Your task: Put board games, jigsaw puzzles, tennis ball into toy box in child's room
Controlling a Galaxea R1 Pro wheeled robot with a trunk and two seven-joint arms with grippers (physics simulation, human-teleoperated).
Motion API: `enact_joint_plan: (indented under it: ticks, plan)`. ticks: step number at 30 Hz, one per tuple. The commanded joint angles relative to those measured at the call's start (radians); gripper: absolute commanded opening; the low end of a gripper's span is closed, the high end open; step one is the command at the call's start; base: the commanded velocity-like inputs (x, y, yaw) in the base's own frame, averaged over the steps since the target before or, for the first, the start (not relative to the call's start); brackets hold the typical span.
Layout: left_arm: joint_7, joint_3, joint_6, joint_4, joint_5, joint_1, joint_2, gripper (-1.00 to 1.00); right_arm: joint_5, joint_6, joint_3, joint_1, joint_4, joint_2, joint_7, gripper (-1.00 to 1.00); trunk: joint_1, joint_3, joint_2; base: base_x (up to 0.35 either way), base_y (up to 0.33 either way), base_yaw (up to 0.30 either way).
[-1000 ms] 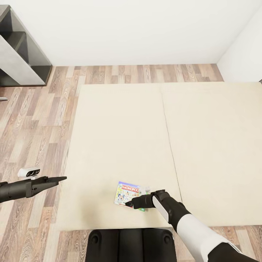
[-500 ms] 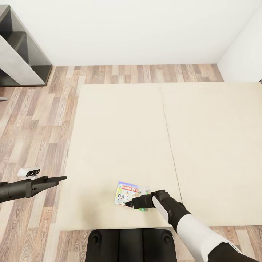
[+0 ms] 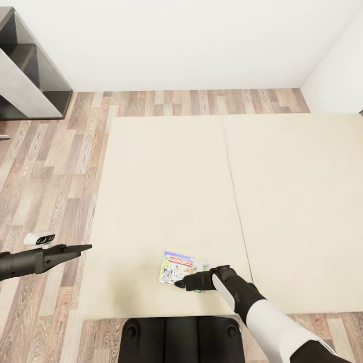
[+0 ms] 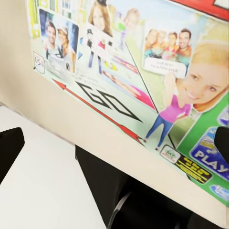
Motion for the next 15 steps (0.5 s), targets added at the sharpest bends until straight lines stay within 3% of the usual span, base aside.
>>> enact_joint_plan:
  ticks: [1,15]
  plan:
    - [-0.003,0.000,0.011,0.000,0.000,0.000,0.000,1.00,-0.002,0.001,0.001,0.000,-0.001,-0.001,0.000,1.00,0.001,-0.001,-0.002,0.000,0.000,0.000]
    - [-0.003,0.010,0.011,0.001,0.000,0.000,0.001,1.00,-0.006,-0.042,-0.004,0.003,-0.021,-0.012,0.002,1.00,0.001,-0.001,-0.002,0.000,0.000,0.000]
